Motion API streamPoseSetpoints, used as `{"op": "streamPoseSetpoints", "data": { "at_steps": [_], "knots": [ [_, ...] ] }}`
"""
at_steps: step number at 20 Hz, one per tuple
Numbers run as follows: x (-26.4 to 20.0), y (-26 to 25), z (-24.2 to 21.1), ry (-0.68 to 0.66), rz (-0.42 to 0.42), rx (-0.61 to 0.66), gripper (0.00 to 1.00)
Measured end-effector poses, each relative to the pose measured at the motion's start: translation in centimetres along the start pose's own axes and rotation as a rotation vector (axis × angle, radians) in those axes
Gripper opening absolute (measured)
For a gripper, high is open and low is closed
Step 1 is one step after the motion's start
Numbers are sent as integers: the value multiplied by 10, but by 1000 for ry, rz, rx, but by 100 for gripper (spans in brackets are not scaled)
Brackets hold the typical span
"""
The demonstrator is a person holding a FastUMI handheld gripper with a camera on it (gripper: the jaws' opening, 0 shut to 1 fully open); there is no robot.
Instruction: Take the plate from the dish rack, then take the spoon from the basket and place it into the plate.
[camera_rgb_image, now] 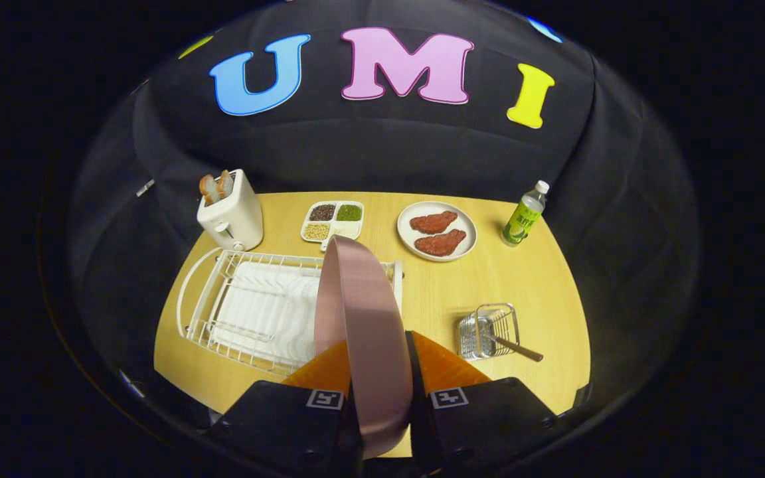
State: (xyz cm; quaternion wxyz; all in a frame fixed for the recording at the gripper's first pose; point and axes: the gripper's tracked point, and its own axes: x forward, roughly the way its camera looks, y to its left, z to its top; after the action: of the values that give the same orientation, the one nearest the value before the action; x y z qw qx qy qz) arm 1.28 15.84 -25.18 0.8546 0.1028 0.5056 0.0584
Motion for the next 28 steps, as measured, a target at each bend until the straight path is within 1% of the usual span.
{"op": "streamPoseSetpoints", "data": {
  "at_steps": [3,5,7,10,12,14,17,19,21,24,28],
  "knots": [
    [-16,6,-27,36,92,88,32],
    [-24,7,-48,59,133,124,32],
    [-32,14,-76,91,196,167,32],
    [-32,17,-116,141,266,228,32],
    [-26,16,-143,172,281,259,32],
    [-14,15,-169,210,277,283,32],
    [7,19,-198,260,276,322,32],
    [27,19,-214,288,266,323,32],
    [39,19,-224,307,266,339,32],
    [56,20,-233,312,276,406,32],
    [64,37,-237,326,333,475,32]
  ]
}}
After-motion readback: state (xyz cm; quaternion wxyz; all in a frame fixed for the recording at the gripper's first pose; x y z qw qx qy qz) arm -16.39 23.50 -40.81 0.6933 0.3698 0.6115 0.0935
